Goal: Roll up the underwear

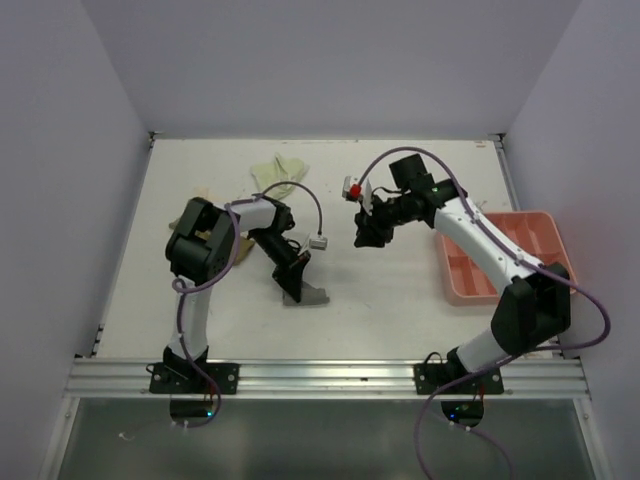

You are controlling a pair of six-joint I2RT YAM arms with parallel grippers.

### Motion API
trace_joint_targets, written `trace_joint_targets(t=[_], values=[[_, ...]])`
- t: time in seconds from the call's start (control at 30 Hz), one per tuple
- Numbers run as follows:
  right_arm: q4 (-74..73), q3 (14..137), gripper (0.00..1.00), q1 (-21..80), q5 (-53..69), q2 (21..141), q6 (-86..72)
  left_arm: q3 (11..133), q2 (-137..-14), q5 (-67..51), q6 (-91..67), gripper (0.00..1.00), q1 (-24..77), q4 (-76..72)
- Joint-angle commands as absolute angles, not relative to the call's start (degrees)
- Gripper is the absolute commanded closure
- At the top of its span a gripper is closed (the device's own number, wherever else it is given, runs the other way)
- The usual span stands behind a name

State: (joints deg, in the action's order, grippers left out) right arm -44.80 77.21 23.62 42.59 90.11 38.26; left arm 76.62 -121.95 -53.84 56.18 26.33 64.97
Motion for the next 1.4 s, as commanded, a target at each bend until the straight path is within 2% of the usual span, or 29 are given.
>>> trace_joint_targets(t=[0.0, 0.27, 0.33, 0.5, 0.7, 0.9, 1.2, 1.3, 1.37], values=[[-41.7, 73.3, 0.64, 30.7, 31.1, 84.1, 44.9, 76.9, -131.6, -43.2, 61.4, 1.00, 27.3, 66.9], [-29.6, 64.9, 0.51, 55.6, 6.4, 86.7, 45.2, 81.8, -136.8, -42.7, 61.3, 1.00, 26.9, 68.8], [-23.9, 62.8, 0.51, 60.0, 1.2, 88.8, 43.3, 82.4, -137.7, -42.5, 61.4, 1.00, 27.0, 69.1], [-16.7, 58.3, 0.53, 66.4, -2.6, 90.4, 40.3, 83.1, -138.8, -42.3, 61.1, 1.00, 26.6, 69.3], [-13.1, 56.1, 0.53, 69.8, -3.3, 91.9, 36.7, 83.6, -139.7, -43.2, 60.8, 1.00, 26.3, 69.4], [-12.3, 56.1, 0.49, 70.2, -0.5, 93.6, 33.4, 84.4, -141.1, -45.0, 61.6, 1.00, 25.4, 71.4], [-4.5, 51.1, 0.45, 69.9, -0.3, 99.2, 36.2, 83.9, -140.4, -44.9, 62.2, 1.00, 24.4, 71.4], [-3.5, 51.2, 0.55, 68.8, 1.1, 100.4, 35.7, 83.3, -139.4, -44.6, 62.1, 0.94, 24.5, 70.9], [-3.3, 51.4, 0.66, 68.1, 2.2, 101.1, 35.4, 83.0, -138.3, -44.3, 61.9, 0.89, 24.5, 70.2]])
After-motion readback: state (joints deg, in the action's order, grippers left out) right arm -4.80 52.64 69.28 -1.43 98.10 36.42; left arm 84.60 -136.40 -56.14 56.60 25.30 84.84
